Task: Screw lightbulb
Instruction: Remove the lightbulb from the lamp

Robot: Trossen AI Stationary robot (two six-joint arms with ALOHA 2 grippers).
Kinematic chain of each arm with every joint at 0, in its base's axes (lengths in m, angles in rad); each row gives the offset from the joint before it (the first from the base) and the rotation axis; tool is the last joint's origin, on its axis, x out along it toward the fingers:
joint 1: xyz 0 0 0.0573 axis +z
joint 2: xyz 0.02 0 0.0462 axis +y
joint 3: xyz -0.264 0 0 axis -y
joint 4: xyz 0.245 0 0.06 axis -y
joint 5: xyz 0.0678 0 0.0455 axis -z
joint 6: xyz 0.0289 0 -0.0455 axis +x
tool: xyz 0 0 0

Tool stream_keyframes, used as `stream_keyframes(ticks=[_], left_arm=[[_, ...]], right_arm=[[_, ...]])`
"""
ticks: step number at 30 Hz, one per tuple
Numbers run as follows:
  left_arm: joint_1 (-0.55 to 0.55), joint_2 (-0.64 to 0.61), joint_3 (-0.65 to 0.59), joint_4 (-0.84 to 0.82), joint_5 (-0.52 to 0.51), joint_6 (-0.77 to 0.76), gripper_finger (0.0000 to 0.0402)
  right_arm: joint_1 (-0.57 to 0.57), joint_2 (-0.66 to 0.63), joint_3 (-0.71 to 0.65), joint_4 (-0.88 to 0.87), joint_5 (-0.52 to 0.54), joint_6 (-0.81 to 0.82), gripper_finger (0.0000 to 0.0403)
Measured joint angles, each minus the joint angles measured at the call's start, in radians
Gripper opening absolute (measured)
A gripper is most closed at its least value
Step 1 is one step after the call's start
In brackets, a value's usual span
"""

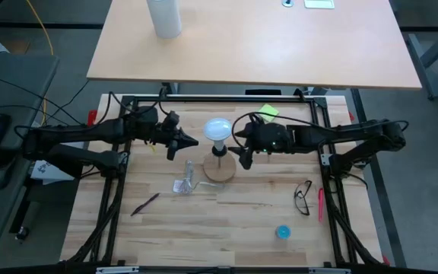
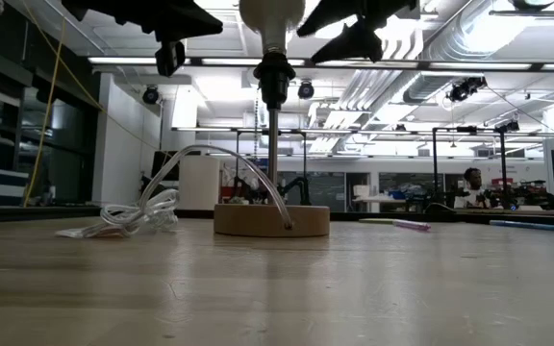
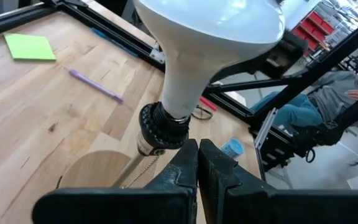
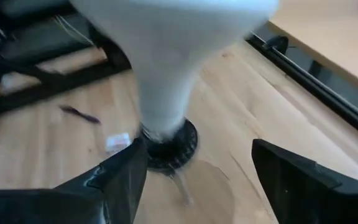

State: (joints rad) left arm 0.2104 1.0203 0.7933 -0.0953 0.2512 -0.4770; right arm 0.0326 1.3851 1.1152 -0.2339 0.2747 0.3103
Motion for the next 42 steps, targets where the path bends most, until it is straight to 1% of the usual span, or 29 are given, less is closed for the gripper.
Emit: stream_keyframes(ticks=[5,8,12,16,20,23,27,30,34,36,38,40,42], left_arm=[[0.0,-0.014,0.0,-0.007,-0.024,0.001,0.0],[0.0,-0.019,0.0,-0.009,-0.034,0.014,0.0],[0.0,-0.023,0.0,-0.012,-0.04,0.016,0.0],[0.0,-0.023,0.0,-0.013,-0.051,0.018,0.0],[0.0,-0.023,0.0,-0.013,-0.055,0.036,0.0],[0.001,-0.023,0.0,-0.013,-0.061,0.054,0.0],[0.001,-0.023,0.0,-0.012,-0.083,0.077,0.0],[0.001,-0.023,0.0,-0.008,-0.085,0.108,0.0],[0.001,-0.026,-0.003,0.011,-0.084,0.139,0.0],[0.001,-0.027,-0.028,0.079,-0.084,0.148,0.0],[0.001,-0.029,-0.083,0.184,-0.084,0.138,0.0],[0.001,-0.028,-0.177,0.35,-0.083,0.087,0.0],[0.001,-0.023,-0.291,0.575,-0.088,0.02,0.0]], right_arm=[[0.003,0.045,0.0,0.156,-0.039,0.004,0.0282],[0.003,0.08,0.0,0.221,-0.038,0.003,0.0282],[0.0,0.131,0.0,0.285,-0.003,0.003,0.0282],[0.0,0.177,0.0,0.401,0.011,-0.021,0.0282],[0.0,0.191,0.0,0.453,0.03,-0.03,0.0273],[0.001,0.173,0.0,0.443,0.082,-0.031,0.0236],[-0.003,0.113,0.0,0.433,0.088,-0.086,0.017],[-0.013,0.054,0.0,0.39,0.091,-0.138,0.0163],[-0.037,-0.048,0.0,0.308,0.13,-0.179,0.0162],[-0.045,-0.108,0.005,0.248,0.158,-0.179,0.0163],[-0.048,-0.16,0.027,0.174,0.192,-0.179,0.0167],[-0.046,-0.207,0.053,0.091,0.231,-0.178,0.0167],[-0.037,-0.245,0.085,0.019,0.26,-0.177,0.0163]])
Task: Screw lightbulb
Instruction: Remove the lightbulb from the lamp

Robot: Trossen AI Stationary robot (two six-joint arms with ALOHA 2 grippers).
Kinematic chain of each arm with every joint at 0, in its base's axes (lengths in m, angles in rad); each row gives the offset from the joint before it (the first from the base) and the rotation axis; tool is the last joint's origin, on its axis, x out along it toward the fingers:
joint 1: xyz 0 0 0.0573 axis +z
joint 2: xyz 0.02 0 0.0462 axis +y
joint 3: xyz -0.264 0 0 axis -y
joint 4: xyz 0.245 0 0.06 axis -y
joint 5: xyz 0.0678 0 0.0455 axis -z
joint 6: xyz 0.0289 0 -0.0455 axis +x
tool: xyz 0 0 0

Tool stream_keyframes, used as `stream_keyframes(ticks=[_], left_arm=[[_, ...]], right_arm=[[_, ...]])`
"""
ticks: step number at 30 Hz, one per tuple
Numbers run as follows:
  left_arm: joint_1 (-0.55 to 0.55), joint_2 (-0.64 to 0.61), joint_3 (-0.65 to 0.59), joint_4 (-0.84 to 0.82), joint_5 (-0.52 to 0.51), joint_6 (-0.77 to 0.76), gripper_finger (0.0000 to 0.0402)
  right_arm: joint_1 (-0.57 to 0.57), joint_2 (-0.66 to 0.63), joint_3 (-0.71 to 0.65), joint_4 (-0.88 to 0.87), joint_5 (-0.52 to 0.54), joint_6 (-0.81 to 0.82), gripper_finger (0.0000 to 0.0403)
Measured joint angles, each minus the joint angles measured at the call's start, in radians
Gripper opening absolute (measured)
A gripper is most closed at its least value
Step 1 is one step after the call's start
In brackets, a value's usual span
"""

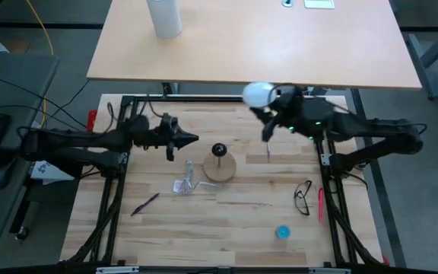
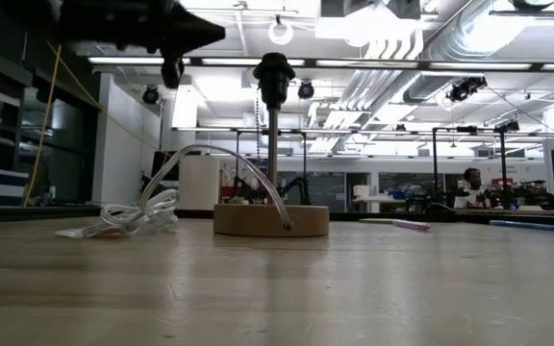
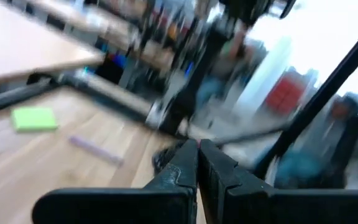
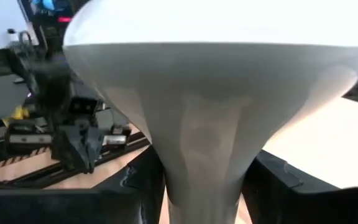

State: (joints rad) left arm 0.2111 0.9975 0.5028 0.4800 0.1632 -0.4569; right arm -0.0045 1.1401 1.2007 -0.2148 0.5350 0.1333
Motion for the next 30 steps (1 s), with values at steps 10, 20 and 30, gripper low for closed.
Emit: stream_keyframes(ticks=[10,20,30], left_arm=[[-0.009,0.027,-0.356,0.626,-0.043,-0.196,0.0],[-0.115,0.021,-0.492,0.655,-0.168,-0.244,0.0],[-0.149,0.016,-0.492,0.565,-0.142,-0.214,0.0]], right_arm=[[0.019,-0.048,0.194,-0.251,0.156,0.042,0.0163],[0.048,-0.052,0.344,-0.45,0.16,0.14,0.0164],[0.177,-0.057,0.358,-0.681,0.15,0.318,0.0165]])
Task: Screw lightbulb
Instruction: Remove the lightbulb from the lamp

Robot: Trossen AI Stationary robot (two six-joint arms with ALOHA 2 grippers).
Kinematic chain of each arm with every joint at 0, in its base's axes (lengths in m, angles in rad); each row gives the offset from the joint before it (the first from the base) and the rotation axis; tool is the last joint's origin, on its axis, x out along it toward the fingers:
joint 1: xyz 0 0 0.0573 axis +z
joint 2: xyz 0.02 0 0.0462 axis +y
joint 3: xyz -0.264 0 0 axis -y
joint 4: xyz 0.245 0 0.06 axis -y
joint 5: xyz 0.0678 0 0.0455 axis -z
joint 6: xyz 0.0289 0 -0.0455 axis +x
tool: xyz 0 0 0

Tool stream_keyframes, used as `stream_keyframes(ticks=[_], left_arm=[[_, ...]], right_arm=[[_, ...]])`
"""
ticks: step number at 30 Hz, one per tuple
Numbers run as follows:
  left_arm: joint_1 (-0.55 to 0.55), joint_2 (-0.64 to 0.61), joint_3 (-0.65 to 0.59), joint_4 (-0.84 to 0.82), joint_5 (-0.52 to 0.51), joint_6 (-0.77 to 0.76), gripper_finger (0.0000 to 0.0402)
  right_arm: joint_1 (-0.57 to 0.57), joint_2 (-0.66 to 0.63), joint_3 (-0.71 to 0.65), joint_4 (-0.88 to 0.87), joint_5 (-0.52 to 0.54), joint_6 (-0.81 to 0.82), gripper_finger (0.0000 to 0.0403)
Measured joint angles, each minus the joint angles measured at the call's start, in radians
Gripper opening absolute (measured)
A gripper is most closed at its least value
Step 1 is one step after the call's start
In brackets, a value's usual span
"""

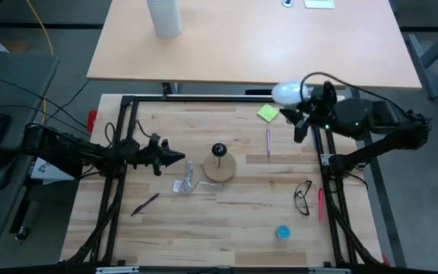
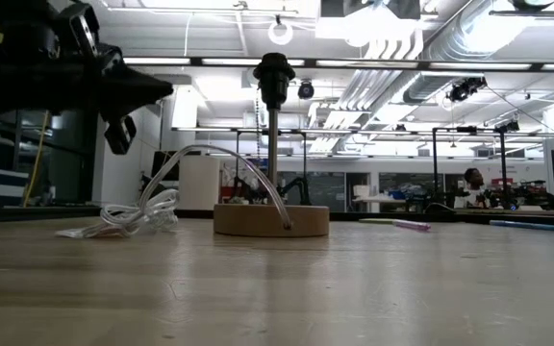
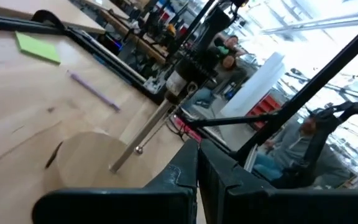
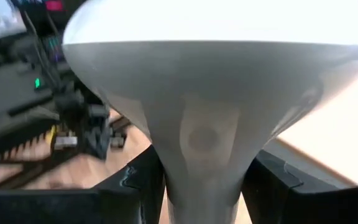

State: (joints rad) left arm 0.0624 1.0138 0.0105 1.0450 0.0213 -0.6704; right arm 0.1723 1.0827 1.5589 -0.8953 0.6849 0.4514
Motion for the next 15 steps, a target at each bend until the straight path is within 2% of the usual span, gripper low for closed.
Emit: stream_keyframes(ticks=[5,11,15], left_arm=[[0.0,0.0,0.0,-0.02,0.0,0.028,0.0],[0.0,0.0,0.0,-0.03,0.0,0.075,0.0],[0.0,0.0,0.0,-0.032,0.001,0.078,0.0]], right_arm=[[0.087,-0.008,-0.003,-0.167,0.027,0.119,0.0165],[0.223,-0.024,-0.005,-0.33,0.146,0.247,0.0165],[0.321,-0.081,-0.141,-0.319,0.239,0.38,0.0165]])
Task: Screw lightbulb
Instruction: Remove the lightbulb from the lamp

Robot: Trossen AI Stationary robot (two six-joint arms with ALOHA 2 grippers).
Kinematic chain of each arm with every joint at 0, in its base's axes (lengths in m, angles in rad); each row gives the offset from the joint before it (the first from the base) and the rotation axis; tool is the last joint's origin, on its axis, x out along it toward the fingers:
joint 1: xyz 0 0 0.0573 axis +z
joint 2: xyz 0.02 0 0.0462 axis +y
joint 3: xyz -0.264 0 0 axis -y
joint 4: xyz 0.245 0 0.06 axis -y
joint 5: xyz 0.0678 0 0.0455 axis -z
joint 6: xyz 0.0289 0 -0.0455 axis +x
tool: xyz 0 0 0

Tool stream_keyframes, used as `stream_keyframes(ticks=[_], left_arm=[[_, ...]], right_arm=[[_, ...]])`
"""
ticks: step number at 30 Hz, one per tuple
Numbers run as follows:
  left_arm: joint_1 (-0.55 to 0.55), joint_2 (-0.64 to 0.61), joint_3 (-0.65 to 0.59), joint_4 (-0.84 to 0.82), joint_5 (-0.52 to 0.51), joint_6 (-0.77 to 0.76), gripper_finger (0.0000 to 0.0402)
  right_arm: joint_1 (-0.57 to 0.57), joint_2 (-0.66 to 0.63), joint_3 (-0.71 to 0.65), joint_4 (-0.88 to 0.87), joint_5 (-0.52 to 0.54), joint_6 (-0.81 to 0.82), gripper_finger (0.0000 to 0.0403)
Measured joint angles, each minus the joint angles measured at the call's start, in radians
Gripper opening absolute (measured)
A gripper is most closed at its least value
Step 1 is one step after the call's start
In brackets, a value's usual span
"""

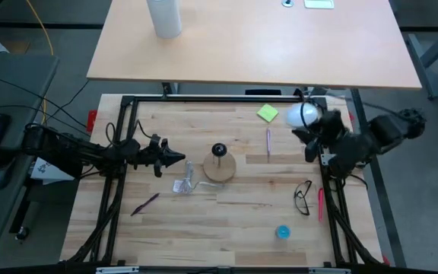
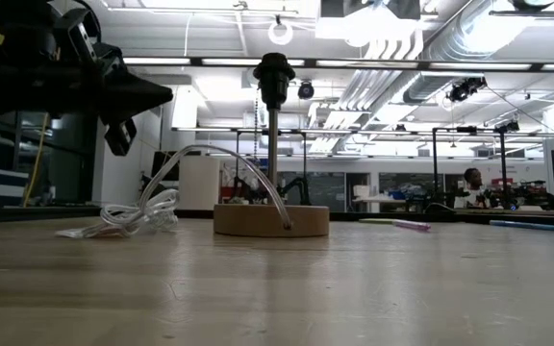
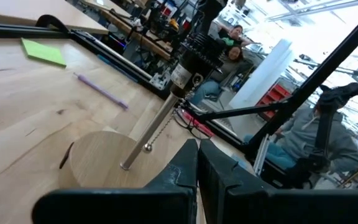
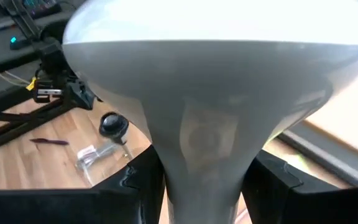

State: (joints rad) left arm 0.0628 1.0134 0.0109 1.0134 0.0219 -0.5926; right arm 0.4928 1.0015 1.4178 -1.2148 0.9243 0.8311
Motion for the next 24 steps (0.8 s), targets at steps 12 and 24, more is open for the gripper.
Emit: stream_keyframes(ticks=[12,24], left_arm=[[0.0,0.0,0.0,-0.001,0.0,0.002,0.0],[0.0,0.0,0.0,-0.001,0.0,0.002,0.0001]], right_arm=[[-0.019,-0.217,-0.768,1.124,-0.02,-0.156,0.0165],[-0.496,-0.22,-1.092,1.646,-0.638,-0.297,0.0165]])
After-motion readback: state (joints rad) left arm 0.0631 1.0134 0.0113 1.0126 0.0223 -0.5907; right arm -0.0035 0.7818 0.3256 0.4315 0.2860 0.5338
